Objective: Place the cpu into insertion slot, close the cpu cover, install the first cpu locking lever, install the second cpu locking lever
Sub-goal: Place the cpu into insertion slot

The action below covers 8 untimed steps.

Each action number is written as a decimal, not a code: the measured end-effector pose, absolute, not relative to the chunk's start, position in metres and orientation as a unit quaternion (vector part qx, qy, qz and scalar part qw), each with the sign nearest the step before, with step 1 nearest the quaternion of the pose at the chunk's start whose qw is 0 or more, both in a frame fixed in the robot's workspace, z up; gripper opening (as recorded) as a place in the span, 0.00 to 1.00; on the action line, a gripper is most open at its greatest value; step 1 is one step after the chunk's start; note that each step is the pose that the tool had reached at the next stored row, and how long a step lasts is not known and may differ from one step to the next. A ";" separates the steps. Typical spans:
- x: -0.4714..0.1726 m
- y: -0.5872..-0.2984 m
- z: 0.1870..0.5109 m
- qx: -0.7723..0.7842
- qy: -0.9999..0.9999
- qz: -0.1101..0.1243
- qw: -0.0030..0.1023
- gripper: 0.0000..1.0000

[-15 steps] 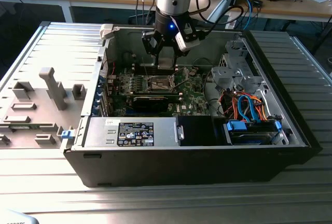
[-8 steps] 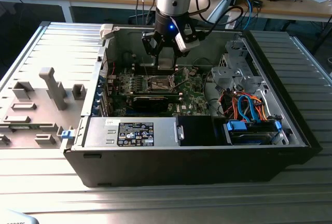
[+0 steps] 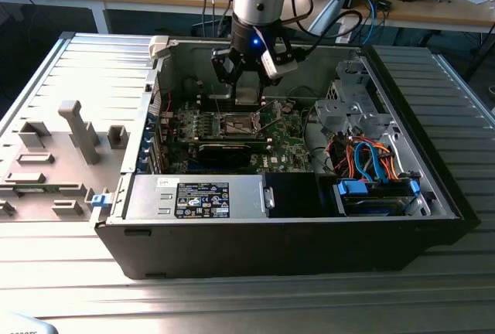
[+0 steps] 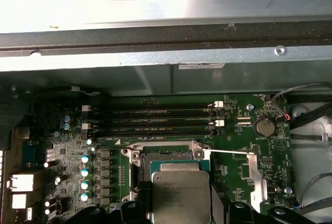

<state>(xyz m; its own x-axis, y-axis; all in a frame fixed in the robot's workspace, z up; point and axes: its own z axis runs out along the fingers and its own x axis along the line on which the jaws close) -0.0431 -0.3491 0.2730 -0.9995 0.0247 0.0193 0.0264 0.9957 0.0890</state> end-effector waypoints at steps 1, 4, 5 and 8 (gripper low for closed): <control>-0.043 -0.349 0.273 -0.013 -0.999 -0.045 0.009 0.54; -0.043 -0.349 0.272 -0.013 -0.999 -0.045 0.009 0.54; -0.043 -0.349 0.272 -0.013 -0.999 -0.045 0.009 0.54; -0.043 -0.349 0.271 -0.013 -0.999 -0.045 0.009 0.54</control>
